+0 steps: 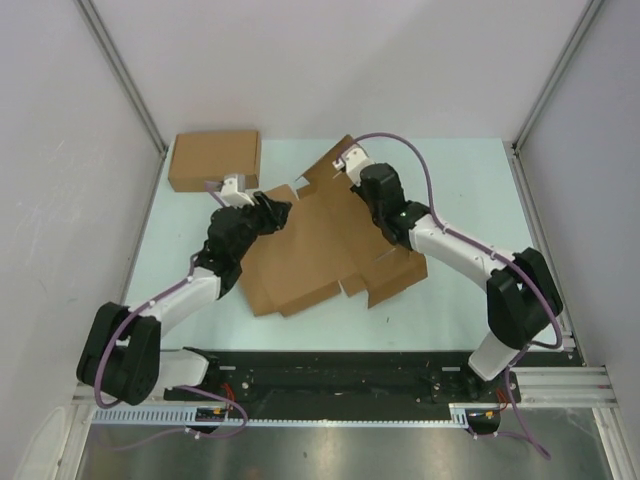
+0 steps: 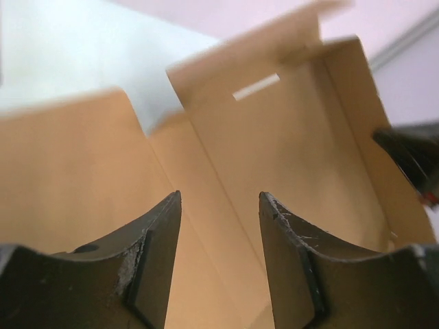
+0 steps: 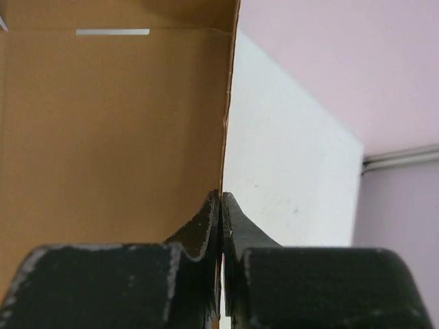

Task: Fold the paper box

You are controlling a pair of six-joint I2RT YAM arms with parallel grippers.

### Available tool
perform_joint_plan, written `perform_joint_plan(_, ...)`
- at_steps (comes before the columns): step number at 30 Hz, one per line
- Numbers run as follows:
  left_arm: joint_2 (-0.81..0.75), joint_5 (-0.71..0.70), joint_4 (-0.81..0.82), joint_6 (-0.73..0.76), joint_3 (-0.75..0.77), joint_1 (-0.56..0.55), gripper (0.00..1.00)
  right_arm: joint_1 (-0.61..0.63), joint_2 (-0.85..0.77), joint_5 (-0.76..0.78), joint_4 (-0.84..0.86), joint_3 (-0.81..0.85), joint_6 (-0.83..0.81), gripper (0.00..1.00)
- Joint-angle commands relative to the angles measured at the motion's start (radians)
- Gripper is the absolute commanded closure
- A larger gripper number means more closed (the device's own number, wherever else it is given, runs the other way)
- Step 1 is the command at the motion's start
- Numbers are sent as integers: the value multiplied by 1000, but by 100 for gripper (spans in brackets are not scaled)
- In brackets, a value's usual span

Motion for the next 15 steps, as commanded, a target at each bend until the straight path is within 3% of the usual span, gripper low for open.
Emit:
perform_joint_plan(1, -89, -107, -58, 14, 35, 48, 45, 72, -76, 182, 30, -29, -244, 100)
perform_joint_plan(8, -153, -187, -102, 4, 37, 117, 44, 183, -148, 311, 86, -75, -516, 100)
perform_joint_plan(15, -12, -35, -26, -45, 87, 117, 45, 237, -176, 359, 398, -187, -844, 100)
